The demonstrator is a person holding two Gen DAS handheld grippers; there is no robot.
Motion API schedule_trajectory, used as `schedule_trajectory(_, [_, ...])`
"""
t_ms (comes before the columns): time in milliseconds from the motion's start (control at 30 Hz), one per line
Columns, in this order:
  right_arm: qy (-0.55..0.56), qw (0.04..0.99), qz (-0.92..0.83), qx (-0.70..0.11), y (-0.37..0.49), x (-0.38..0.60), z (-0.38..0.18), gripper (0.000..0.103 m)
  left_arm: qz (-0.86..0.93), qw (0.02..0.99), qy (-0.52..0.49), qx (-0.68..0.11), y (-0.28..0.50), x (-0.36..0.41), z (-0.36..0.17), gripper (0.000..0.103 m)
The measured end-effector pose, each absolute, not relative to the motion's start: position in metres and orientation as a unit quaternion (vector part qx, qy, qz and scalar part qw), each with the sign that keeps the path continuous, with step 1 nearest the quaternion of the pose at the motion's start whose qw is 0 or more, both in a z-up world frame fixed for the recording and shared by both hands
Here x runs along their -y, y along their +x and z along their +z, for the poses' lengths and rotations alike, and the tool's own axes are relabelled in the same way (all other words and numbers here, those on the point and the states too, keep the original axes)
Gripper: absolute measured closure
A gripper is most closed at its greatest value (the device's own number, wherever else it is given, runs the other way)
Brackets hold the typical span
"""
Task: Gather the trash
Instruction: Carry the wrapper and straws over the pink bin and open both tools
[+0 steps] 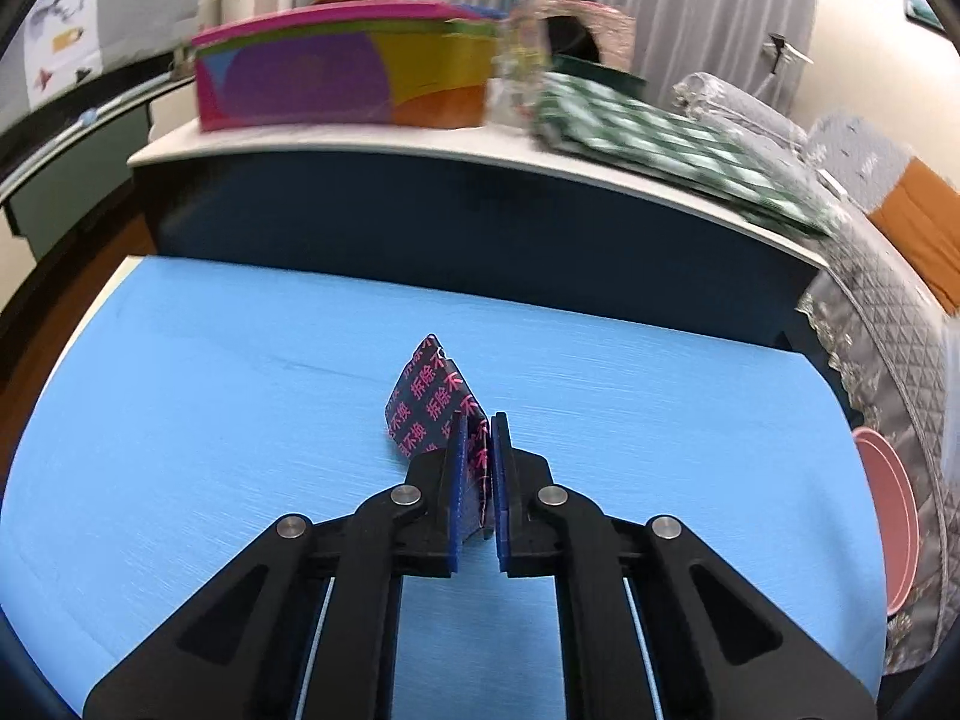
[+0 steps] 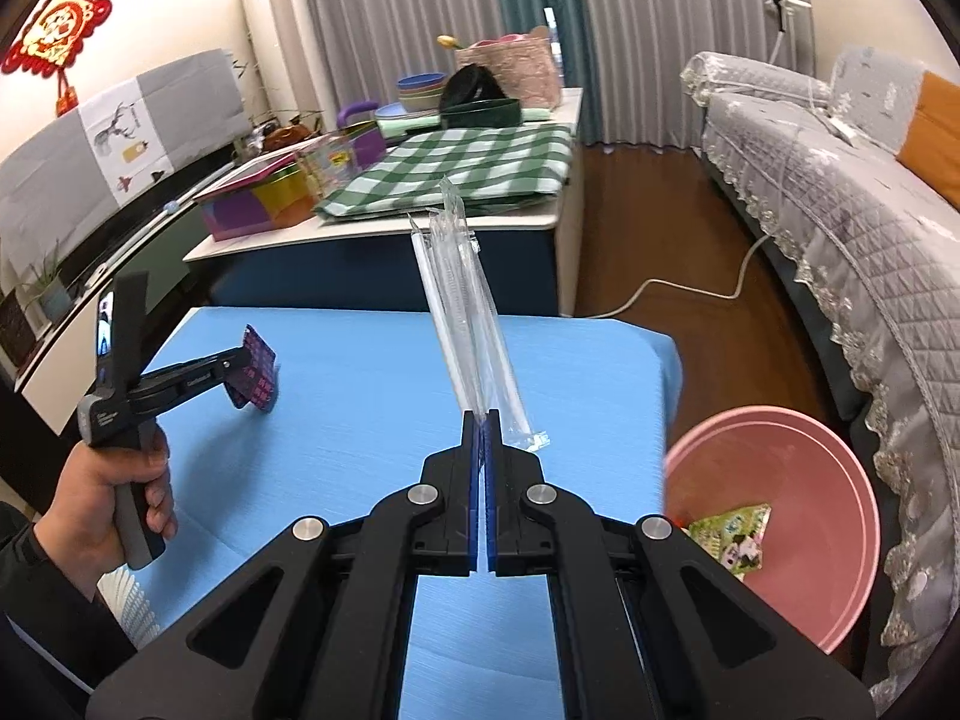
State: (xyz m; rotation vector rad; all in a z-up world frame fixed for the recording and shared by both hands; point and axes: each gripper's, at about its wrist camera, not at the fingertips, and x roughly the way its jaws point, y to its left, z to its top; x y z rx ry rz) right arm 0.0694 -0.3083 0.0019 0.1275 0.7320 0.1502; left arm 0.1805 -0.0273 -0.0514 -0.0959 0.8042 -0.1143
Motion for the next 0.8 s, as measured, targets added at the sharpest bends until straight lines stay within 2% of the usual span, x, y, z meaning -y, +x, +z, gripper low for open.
schedule_trajectory(433, [0.072, 0.938, 0.024, -0.339, 0.038, 0.350, 0.009, 0.101, -0.132, 0.928, -0.023, -0.347, 0.126, 0.108, -0.025, 0.095])
schedule_trajectory(800, [0.120, 0.932, -0.062, -0.337, 0.015, 0.427, 0.004, 0.101, -0.238, 0.916, -0.011, -0.323, 0.096, 0.196, -0.004, 0.095])
